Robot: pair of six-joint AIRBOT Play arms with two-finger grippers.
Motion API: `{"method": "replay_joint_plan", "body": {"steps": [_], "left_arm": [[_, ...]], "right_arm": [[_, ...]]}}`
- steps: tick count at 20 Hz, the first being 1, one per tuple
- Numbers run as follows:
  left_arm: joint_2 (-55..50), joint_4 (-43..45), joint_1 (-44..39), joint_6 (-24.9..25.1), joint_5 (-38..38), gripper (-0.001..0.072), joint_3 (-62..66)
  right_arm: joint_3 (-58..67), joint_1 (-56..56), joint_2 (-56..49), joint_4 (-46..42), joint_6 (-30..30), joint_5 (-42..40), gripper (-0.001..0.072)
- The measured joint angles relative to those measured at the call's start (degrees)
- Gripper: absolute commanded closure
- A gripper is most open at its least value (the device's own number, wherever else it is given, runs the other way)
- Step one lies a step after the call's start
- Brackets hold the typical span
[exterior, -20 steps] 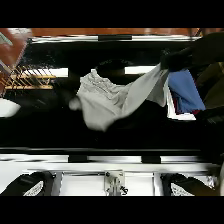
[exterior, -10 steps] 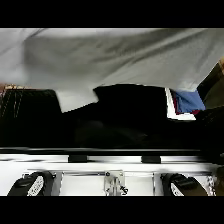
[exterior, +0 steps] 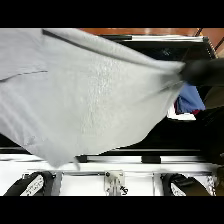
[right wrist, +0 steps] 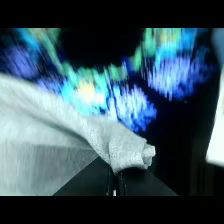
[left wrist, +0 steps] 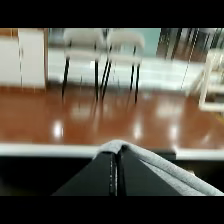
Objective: Fold the shirts.
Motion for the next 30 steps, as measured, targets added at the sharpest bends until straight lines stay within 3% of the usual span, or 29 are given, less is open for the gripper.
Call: {"method": "replay_joint_plan", "body": {"steps": [7, 13, 14, 15, 16, 17, 20, 21, 22, 23, 24, 26, 30], "left_arm": [[-20.0, 0.3, -5.4, 0.0, -8.9, 0.0677, 0.0], [-33.8, 0.3, -11.7, 0.0, -10.5, 0.0677, 0.0], [-35.7, 0.3, -12.8, 0.0, -10.6, 0.0644, 0.0], [-37.2, 0.3, -13.7, 0.0, -10.6, 0.0549, 0.0], [-38.7, 0.2, -14.7, 0.0, -10.8, 0.0209, 0.0], [-40.0, 0.3, -15.6, -0.2, -11.4, -0.0013, 0.0], [-41.8, 2.4, -16.5, -0.4, -17.5, -0.0013, 0.2], [-42.0, 4.7, -16.2, -0.6, -21.1, 0.0032, 0.3], [-42.0, 7.6, -15.5, -1.1, -25.9, 0.0210, 0.4], [-42.0, 10.3, -14.2, -1.8, -30.5, 0.0244, 0.3], [-41.7, 12.3, -12.6, -2.9, -34.3, 0.0227, -0.1], [-40.2, 13.6, -8.4, -5.2, -40.1, 0.0026, -2.7], [-35.5, 12.3, -0.6, -6.8, -43.1, 0.0033, -15.5]], "right_arm": [[-7.7, 0.0, -19.5, -1.0, 5.4, 16.2, 0.0643], [-8.5, 0.0, -24.9, -1.3, 8.1, 32.9, 0.0642], [-8.5, 0.0, -25.2, -1.5, 8.2, 34.3, 0.0610], [-8.5, 0.0, -25.5, -1.7, 8.3, 35.3, 0.0359], [-8.5, 0.0, -25.8, -2.0, 8.4, 35.6, 0.0022], [-8.5, 0.0, -26.1, -2.1, 8.5, 35.7, 0.0025], [-8.2, -0.4, -25.7, -3.1, 5.8, 32.6, 0.0025], [-8.0, -0.9, -25.1, -4.2, 4.4, 30.1, 0.0026], [-7.9, -1.7, -24.4, -5.7, 3.0, 26.9, 0.0027], [-7.8, -3.0, -23.9, -7.5, 1.9, 22.7, 0.0027], [-7.8, -4.6, -23.4, -8.7, 0.7, 18.6, 0.0028], [-8.7, -9.2, -22.6, -9.2, -2.0, 9.8, 0.0028], [-14.0, -18.6, -20.7, 0.0, -6.0, 0.2, 0.0028]]}}
